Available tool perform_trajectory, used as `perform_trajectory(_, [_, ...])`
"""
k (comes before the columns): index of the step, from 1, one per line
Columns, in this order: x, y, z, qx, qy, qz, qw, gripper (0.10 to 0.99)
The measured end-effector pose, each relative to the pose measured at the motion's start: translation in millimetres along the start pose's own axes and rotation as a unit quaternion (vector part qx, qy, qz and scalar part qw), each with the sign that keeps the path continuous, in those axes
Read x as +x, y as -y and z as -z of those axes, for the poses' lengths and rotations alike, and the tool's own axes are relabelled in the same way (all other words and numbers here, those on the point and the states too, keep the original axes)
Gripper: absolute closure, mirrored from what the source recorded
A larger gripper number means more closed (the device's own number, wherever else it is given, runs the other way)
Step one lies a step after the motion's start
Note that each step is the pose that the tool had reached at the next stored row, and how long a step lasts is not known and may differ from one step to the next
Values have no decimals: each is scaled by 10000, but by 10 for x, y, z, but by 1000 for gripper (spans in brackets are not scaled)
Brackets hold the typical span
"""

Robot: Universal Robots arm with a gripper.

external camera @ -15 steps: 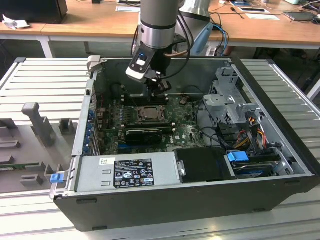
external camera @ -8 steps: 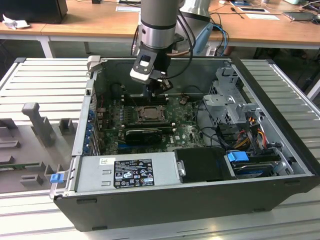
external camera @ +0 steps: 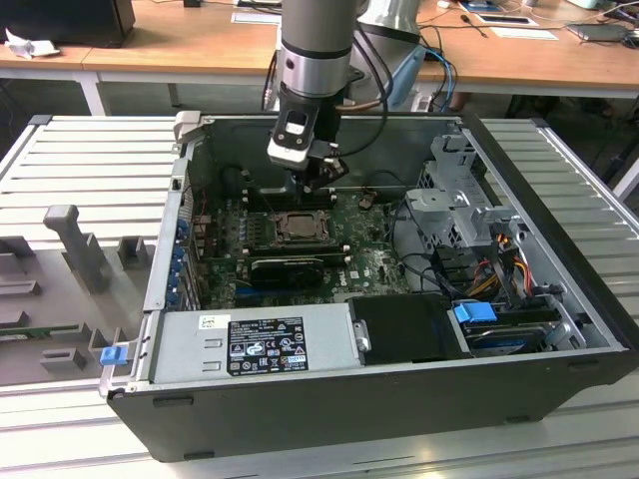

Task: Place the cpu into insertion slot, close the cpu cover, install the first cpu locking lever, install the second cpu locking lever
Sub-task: 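Install the first cpu locking lever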

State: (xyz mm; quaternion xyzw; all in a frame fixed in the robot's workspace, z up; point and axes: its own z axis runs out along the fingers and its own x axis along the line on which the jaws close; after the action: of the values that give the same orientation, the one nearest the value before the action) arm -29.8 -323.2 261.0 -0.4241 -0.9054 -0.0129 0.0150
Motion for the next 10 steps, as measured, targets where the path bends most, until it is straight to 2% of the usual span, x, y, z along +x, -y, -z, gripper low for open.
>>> perform_trajectory(4, [0,0,0,14,-4,349,9994,980])
perform_trajectory(6, [0,0,-2,29,-7,742,9972,980])
perform_trajectory(8, [0,0,-3,26,-1,887,9961,980])
perform_trajectory(10, [-1,0,-5,-19,42,1035,9946,980])
